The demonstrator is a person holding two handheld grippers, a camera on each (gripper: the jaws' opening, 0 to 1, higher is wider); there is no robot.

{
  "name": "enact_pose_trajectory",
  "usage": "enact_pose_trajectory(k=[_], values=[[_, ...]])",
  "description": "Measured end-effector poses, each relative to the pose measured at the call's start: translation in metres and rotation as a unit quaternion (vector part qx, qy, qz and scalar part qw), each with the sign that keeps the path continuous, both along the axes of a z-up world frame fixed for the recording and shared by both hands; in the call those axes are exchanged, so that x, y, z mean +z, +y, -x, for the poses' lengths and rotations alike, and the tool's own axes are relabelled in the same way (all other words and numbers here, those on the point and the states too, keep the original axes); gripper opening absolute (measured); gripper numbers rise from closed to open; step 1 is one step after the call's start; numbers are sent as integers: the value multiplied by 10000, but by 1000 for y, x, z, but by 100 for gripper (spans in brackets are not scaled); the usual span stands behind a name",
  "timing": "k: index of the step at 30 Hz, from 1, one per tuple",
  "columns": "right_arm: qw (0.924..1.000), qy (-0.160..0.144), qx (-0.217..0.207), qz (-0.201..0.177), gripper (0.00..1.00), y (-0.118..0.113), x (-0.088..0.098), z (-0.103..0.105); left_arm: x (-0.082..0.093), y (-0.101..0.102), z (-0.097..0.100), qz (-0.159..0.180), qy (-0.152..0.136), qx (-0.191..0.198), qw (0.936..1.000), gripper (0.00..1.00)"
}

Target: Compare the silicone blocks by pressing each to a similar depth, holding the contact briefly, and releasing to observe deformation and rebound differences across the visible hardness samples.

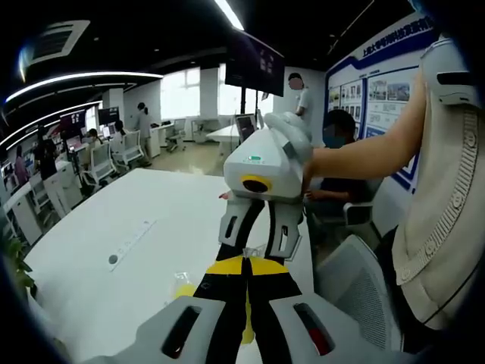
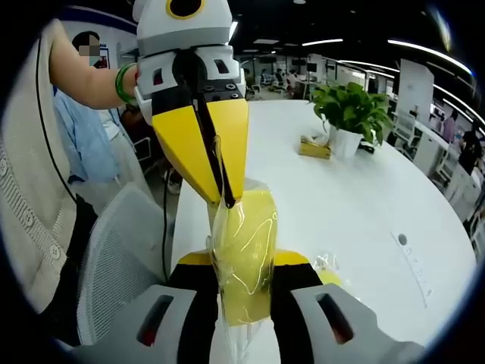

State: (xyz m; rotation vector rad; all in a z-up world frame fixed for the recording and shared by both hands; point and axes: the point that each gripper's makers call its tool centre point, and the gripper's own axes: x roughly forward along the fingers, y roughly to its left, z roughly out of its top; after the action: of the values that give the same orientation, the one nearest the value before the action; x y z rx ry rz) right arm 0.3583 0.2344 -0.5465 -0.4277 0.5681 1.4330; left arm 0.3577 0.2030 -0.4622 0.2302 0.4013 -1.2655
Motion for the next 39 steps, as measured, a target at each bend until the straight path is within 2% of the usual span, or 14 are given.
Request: enact_pose_trajectory(k=[20, 25, 30, 39], values=[[10000, -24, -10, -28, 34, 4, -3, 5, -5, 6, 0, 75, 163, 287, 9994, 0], [9999, -42, -116, -66, 42, 5, -1, 4, -5, 10, -1, 163, 256, 480, 9984, 0], [9995, -115, -254, -120, 55, 4, -1, 3, -6, 18, -3, 295, 374, 701, 9964, 0], [9963, -313, -718, -364, 69, -6, 5, -1, -7, 34, -11, 522, 513, 1194, 9901, 0]])
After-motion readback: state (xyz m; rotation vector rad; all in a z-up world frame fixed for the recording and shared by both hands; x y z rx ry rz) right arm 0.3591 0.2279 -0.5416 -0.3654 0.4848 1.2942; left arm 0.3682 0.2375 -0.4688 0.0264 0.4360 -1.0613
